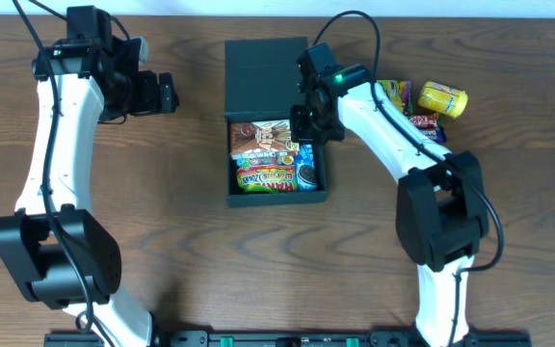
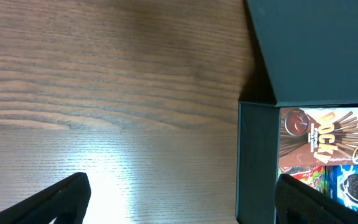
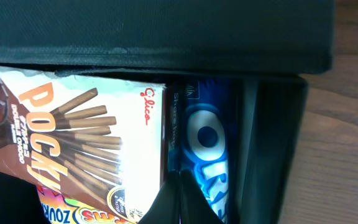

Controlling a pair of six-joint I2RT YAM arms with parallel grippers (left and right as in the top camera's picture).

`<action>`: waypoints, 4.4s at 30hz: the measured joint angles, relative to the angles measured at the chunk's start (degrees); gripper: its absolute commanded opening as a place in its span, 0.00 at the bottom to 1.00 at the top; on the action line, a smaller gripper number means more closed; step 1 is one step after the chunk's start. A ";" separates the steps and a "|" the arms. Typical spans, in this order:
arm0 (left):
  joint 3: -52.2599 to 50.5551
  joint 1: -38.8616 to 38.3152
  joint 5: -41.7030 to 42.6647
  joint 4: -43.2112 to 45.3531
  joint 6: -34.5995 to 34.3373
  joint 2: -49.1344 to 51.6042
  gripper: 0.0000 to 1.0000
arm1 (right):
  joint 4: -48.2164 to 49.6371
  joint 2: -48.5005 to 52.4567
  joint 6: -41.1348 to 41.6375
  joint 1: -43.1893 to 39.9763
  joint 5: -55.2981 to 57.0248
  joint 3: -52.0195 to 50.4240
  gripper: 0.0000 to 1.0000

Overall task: Pack container
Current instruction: 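Push the brown Pocky box down into the box with the right gripper, then withdraw the right gripper to the snacks at the right side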

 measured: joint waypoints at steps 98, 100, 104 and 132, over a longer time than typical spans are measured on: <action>0.00 0.00 0.00 -0.46 -0.02 0.00 0.95 | 1.77 -4.50 -7.28 -21.53 -12.79 12.09 0.03; 0.00 0.00 -0.02 -0.46 0.00 0.00 0.95 | 2.47 -4.50 -6.45 -21.92 -13.20 10.10 0.04; 0.00 0.00 0.00 -0.46 -0.02 0.00 0.95 | 6.34 -4.50 -3.96 -22.93 -13.73 3.10 0.21; 0.00 0.00 0.00 -0.48 -0.02 0.00 0.95 | 26.16 -2.10 -8.52 -28.72 -11.93 -3.28 0.99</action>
